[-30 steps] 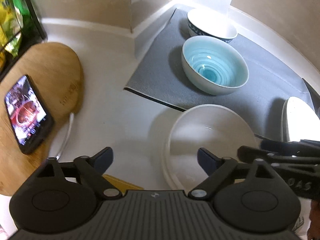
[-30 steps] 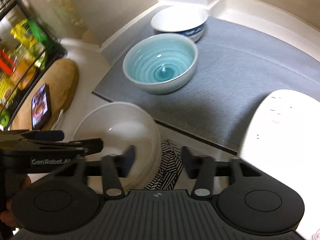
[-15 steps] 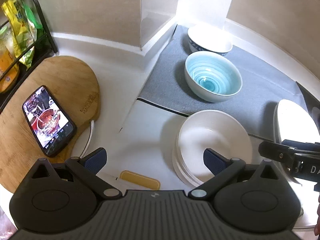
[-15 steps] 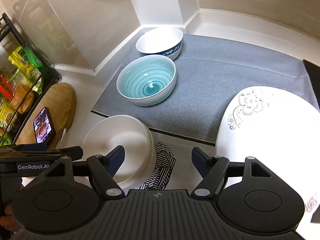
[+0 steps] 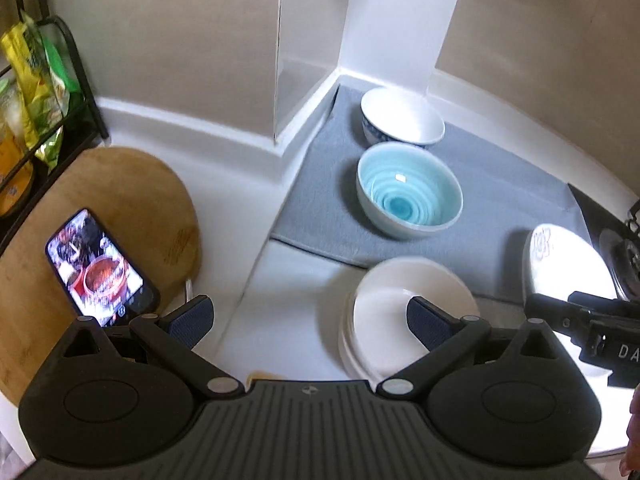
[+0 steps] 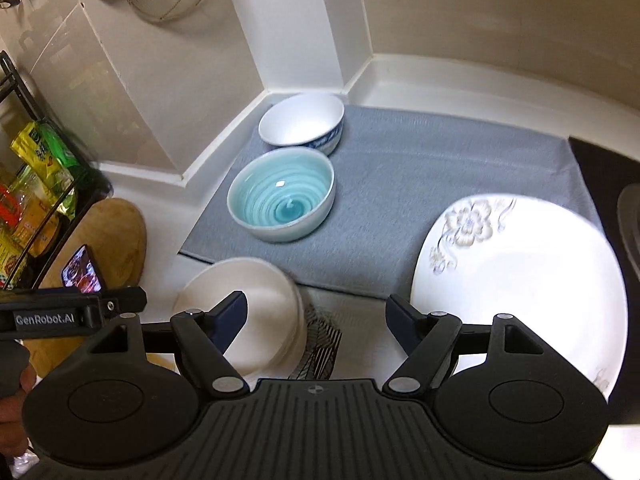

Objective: Organize plates and bowls

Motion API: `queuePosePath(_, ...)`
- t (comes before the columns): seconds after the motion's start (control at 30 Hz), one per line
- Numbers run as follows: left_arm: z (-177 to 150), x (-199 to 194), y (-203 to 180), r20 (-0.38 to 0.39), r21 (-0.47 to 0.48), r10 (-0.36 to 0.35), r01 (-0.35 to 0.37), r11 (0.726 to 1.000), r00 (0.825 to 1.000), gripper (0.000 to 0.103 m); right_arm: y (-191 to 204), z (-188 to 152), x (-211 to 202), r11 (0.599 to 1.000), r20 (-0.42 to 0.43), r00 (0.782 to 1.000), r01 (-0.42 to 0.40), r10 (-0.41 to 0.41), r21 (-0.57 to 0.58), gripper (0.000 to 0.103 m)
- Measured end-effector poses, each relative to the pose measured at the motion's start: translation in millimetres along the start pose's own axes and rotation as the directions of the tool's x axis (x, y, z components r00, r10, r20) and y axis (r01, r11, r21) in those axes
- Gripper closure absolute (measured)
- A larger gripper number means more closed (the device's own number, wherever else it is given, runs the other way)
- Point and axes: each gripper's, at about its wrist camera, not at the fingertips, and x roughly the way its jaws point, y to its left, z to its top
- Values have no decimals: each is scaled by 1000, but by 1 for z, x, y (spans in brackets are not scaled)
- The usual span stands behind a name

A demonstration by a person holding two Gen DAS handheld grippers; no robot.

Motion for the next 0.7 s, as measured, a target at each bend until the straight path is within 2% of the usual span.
queuePosePath(0.2,34,22,-6,2,-30,22,-22,999,1000,0,-12,32,20,1000,21,1000,1,-1,-12,23)
queuePosePath(0.43,69,70,-18,-65,-30,67,-69,997,996,0,-27,68,65,1000,1,1000,-31,31,5,23)
queuePosePath(0.7,93,121,-30,-141,-44,71,-77,996,988,0,-40,93,118,1000,-50,999,-19,19,6,23)
